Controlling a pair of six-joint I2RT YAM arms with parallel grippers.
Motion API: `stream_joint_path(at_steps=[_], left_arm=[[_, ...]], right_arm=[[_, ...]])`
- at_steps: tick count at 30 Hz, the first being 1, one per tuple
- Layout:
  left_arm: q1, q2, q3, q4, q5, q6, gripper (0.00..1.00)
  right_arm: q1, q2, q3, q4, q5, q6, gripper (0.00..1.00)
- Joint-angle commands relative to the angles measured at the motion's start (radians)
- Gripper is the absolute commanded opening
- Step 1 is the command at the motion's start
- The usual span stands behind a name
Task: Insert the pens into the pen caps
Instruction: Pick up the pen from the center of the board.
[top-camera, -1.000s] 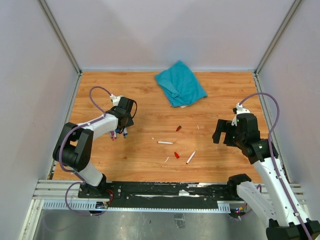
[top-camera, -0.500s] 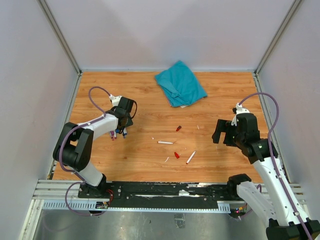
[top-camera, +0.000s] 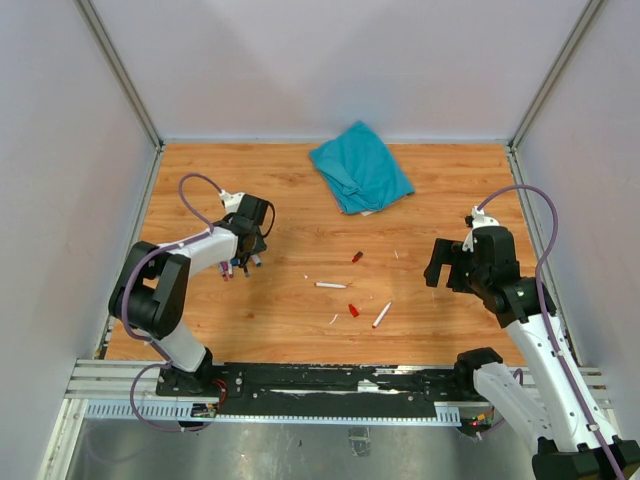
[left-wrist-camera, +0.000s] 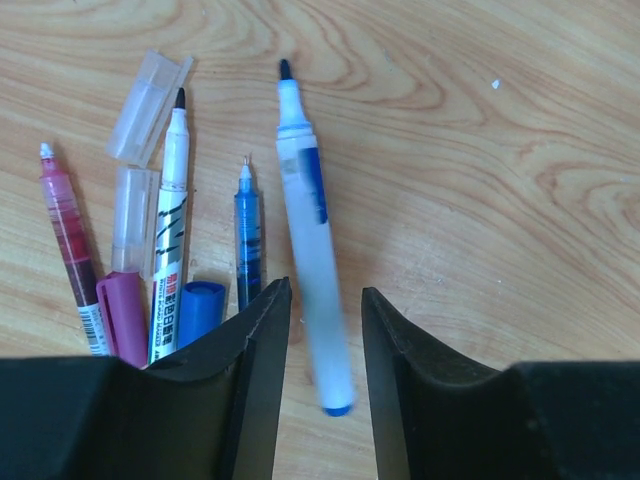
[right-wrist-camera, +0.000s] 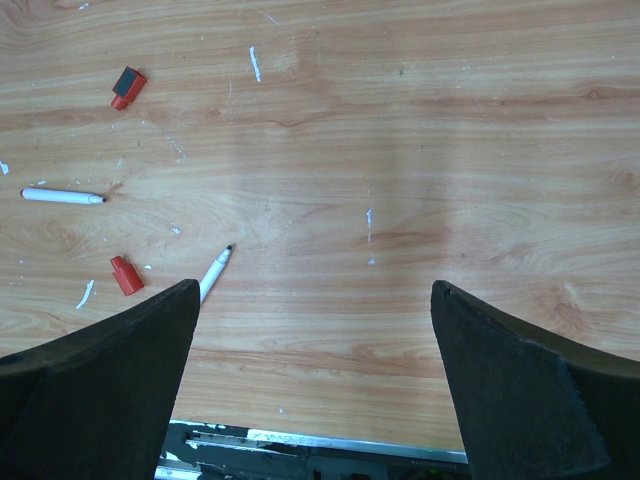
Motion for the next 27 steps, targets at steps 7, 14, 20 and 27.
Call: stream_joint_path(at_steps=[7, 14, 20, 27], left_arm=[[0.007, 0.051, -0.012, 0.025, 0.031, 0.002, 0.38], [-0.018, 0.067, -0.015, 0.046, 0.071, 0.034, 0.35], [-0.053, 0.064, -0.01, 0.077, 0.113, 0.091, 0.3], [-0.07, 0.018, -0.033, 0.11, 0.155, 0.152, 0.14]], right_arm=[[-0.016, -0.002, -0.011, 0.01, -0.008, 0.002, 0.99], [-0.017, 0.001, -0.011, 0.01, -0.011, 0.002, 0.99], [-0.015, 0.001, -0.01, 0.009, -0.011, 0.003, 0.99], [-0.016, -0.01, -0.011, 0.011, -0.009, 0.005, 0.99]])
